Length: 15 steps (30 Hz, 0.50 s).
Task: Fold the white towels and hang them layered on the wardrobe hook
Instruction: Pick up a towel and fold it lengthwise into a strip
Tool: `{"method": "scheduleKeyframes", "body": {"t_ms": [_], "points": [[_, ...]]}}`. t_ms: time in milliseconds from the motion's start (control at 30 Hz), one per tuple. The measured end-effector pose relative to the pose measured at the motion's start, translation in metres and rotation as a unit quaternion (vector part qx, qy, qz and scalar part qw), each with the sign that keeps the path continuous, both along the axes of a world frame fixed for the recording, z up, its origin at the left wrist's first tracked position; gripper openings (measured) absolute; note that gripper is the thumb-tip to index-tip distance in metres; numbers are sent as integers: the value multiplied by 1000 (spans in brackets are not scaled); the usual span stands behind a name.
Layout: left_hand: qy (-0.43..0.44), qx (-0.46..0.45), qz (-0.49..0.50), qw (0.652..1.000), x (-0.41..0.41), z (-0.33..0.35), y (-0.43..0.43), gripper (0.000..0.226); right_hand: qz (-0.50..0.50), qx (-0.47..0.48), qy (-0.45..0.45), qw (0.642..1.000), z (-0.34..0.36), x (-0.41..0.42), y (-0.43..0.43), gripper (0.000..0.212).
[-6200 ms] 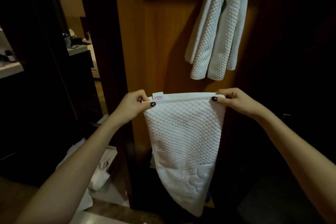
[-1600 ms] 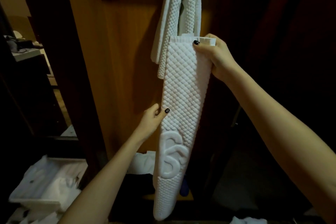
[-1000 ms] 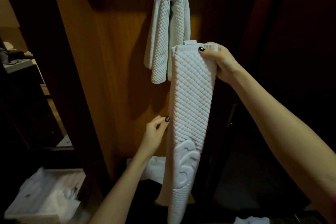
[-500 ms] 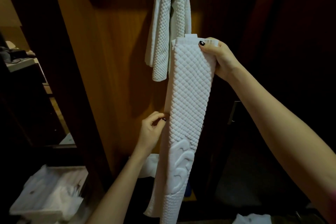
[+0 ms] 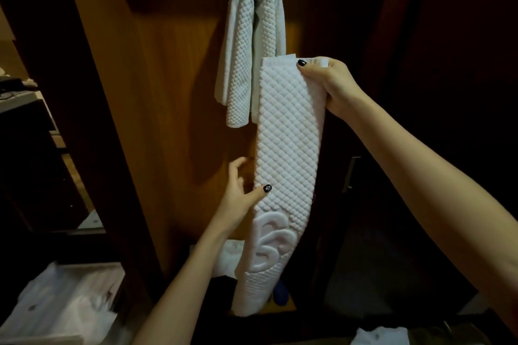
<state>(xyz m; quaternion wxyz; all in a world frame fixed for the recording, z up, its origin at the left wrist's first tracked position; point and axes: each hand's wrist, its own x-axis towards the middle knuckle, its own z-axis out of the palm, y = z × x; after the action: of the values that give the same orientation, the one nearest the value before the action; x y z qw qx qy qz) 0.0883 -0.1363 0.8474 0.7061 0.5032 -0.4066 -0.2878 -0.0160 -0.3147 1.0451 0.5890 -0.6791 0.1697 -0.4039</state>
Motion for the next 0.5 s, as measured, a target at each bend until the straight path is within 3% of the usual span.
{"method": "scheduleKeyframes", "body": {"t_ms": [67,133,233,300,367,500], "points": [[55,27,-109,992,6,10,2,51,-5,8,10,1000,3,-1,-2,21],[88,29,-158,983,8,16,2,45,-8,21,15,1000,1,0,-4,21],[144,-9,-144,979,4,16,3,31,-7,94,25,995,-12,-3,-6,36],[153,-29,-127,980,-1,15,3,23,57,177,27,982,-36,-12,-2,55],[149,-39,-111,982,-4,16,0,21,106,203,58,972,-78,-21,10,64],[148,-54,-70,985,-1,26,-5,25,97,215,123,964,-160,-44,56,44]]}}
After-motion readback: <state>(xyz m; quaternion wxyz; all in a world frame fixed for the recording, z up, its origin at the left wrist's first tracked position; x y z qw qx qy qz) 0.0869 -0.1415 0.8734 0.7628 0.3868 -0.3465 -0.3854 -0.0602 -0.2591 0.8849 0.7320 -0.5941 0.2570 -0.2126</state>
